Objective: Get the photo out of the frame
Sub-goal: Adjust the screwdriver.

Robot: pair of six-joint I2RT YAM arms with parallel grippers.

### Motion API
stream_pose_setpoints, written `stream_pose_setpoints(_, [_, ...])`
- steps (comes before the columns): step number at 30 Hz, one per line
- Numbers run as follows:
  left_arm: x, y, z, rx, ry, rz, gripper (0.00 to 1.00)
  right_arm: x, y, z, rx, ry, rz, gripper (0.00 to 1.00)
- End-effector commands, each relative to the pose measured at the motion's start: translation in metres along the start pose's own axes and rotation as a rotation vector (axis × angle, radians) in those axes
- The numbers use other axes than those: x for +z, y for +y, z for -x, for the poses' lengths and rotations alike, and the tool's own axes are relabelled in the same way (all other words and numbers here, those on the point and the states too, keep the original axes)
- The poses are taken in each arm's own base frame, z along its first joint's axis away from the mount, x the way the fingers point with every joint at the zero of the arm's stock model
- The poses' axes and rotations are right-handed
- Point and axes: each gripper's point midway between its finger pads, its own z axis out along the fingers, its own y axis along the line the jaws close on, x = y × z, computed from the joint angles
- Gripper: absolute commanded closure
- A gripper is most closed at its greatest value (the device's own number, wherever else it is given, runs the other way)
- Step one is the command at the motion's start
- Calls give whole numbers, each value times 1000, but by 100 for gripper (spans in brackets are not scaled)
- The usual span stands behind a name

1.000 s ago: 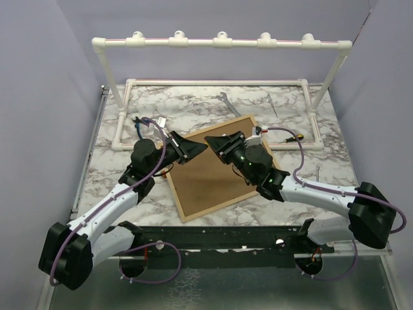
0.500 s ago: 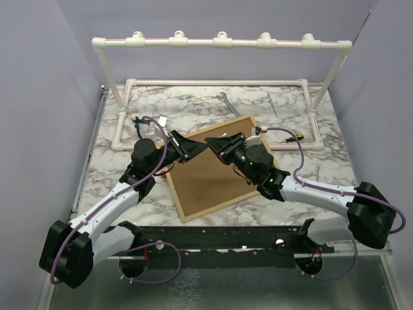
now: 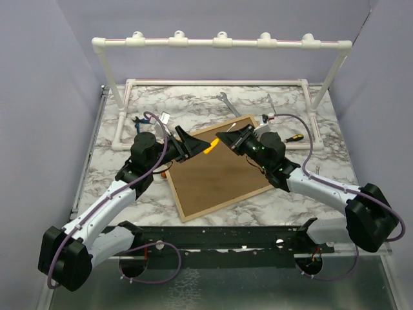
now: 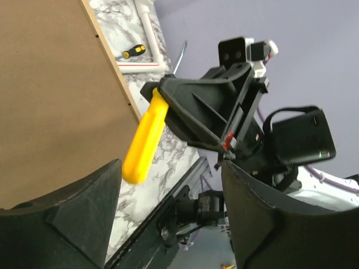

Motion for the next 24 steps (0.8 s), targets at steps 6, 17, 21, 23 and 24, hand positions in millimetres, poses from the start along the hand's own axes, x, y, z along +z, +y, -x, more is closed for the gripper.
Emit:
stream_pose_setpoints(6, [-19,14,-4,172,120,103,26,-45,-35,-60,-678,574,241,99])
stream_pose_setpoints(17, [4,6,-5,196,204,51,51,-62,-30,-80,-799,728,426,100])
stream_pose_setpoints(21, [7,6,-12,197,225,41,56,-61,-29,-84,-777,752,451,99])
stream_pose_setpoints(23, [8,3,-13,204,223,26,57,-61,-27,-85,-770,758,460,99])
stream_pose_setpoints(24, [8,3,-14,206,225,19,58,-62,-25,-85,-767,760,469,99])
